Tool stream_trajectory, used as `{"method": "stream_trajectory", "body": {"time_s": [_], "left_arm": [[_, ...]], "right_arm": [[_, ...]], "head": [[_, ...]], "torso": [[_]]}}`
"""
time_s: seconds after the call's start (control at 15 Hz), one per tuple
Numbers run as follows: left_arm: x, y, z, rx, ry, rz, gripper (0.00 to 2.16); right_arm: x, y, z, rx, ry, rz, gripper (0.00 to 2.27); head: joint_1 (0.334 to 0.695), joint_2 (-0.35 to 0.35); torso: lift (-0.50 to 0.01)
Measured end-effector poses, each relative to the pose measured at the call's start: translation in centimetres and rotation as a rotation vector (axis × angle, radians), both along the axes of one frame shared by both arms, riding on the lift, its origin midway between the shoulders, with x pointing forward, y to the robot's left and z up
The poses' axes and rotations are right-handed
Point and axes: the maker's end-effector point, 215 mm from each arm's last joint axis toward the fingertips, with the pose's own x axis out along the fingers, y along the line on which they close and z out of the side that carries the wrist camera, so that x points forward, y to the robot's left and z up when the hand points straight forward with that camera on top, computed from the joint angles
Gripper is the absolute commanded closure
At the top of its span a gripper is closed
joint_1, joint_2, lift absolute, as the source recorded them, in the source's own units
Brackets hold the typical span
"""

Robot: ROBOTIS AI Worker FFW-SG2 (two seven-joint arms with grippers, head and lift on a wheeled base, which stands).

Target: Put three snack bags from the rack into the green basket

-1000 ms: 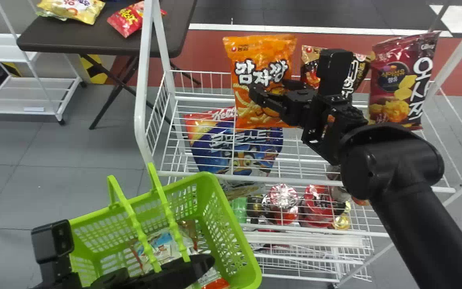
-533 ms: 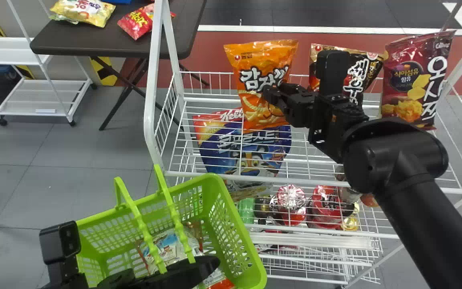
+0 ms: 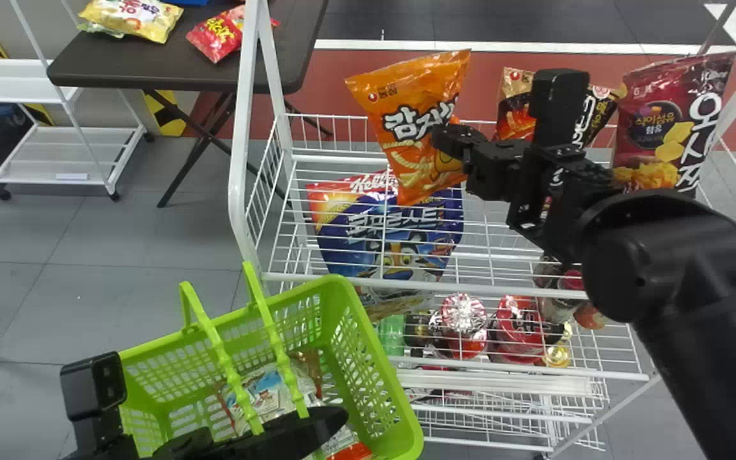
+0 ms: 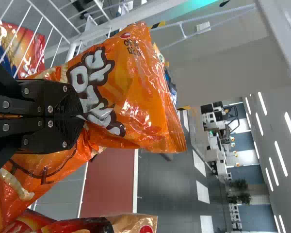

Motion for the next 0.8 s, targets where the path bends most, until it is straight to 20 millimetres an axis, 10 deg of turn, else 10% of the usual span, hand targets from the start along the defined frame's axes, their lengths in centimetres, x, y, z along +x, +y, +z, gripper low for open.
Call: {"method": "stream_trajectory", "body": {"time_s": [0.8], "left_arm": [[0.3, 0.0, -0.2, 0.012, -0.004, 0.011, 2.15]], "right_arm": [[-18.6, 3.1, -2.4, 0.103, 0.510, 0.351, 2.25]], "head": [[0.695, 0.086]], "torso": [[0.000]]}}
